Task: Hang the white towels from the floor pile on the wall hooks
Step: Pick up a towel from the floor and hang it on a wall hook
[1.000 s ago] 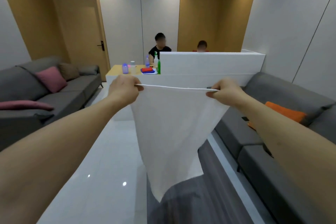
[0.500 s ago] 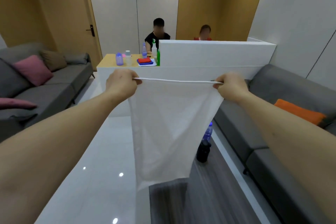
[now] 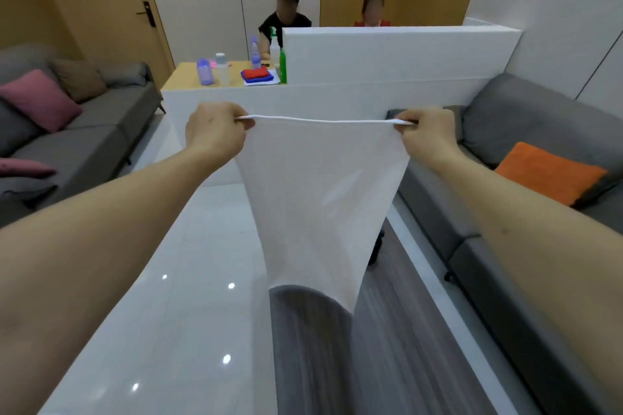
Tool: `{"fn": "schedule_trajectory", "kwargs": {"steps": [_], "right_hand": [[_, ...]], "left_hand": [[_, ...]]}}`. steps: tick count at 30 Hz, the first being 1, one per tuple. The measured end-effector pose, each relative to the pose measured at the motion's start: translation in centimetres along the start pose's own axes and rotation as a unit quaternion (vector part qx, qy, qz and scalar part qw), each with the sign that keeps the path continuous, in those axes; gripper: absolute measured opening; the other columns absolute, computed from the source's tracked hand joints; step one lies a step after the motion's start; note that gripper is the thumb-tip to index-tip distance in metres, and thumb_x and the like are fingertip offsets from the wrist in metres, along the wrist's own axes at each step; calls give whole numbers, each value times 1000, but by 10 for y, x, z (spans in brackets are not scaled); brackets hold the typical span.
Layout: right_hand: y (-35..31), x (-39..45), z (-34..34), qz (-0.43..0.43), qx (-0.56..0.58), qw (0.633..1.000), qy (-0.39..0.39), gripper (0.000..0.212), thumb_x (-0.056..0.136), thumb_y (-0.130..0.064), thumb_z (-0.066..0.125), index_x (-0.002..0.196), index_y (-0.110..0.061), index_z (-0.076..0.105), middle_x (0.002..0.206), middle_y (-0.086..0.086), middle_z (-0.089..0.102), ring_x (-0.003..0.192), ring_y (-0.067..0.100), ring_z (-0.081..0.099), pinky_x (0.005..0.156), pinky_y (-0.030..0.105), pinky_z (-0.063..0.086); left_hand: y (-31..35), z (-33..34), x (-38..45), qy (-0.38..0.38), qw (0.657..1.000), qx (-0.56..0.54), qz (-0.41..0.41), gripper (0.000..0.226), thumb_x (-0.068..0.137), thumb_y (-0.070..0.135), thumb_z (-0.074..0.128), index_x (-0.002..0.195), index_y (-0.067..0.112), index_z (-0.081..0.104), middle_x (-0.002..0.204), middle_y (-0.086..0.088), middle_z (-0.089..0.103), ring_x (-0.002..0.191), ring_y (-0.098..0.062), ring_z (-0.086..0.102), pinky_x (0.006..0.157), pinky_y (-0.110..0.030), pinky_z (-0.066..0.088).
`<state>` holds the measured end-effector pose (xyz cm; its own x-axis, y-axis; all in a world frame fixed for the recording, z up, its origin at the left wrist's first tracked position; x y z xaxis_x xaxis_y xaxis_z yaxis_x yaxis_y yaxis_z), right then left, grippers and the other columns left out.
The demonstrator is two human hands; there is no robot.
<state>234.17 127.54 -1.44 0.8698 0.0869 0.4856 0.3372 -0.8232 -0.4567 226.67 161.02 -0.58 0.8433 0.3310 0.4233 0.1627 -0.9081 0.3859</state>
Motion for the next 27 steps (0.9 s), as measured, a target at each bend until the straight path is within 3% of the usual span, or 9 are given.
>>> {"fn": "schedule_trajectory", "kwargs": {"steps": [3,8,15,19,27], "right_hand": [[24,-40,-15,-8,26,1000,-3,22,88,-7,59,98,-10,78,93,13,76,92,30,66,79,34,51],[67,-127,-45,0,62,997,-46,23,86,-6,58,92,-10,79,84,11,75,81,27,66,68,29,45],[119,-261,-77,48,91,989,-103,19,88,-9,60,93,-7,79,86,13,75,82,30,66,76,39,53],[135,-337,-89,99,105,981,-128,20,85,-8,62,95,-11,79,90,7,76,87,24,67,80,37,54],[147,-521,-123,168,82,964,-190,21,86,-7,60,93,-11,79,92,7,75,95,23,66,87,37,53]], "left_hand": [[22,-1,-52,6,1000,-10,-7,21,97,29,58,105,21,75,105,-5,71,90,-22,55,76,-30,43],[47,3,-162,-7,999,7,-31,18,94,30,59,96,24,76,95,-4,72,94,-29,61,72,-28,39],[72,10,-314,-58,996,6,-72,17,94,30,59,96,28,76,93,1,73,82,-20,58,69,-27,40],[74,9,-390,-107,990,6,-92,19,96,26,57,96,28,76,82,5,66,76,-19,55,64,-26,38],[50,15,-570,-213,971,-3,-108,17,95,28,59,95,25,76,87,1,71,77,-21,61,74,-35,56]]}}
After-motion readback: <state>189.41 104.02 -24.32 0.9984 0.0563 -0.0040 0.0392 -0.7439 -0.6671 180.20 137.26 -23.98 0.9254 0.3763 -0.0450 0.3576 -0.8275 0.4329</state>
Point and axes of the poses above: each hand's wrist, its own x-axis towards the middle knuckle, its own z-axis out of the palm, y = z × x, the point moved 2 cm from there along x, towards the middle knuckle
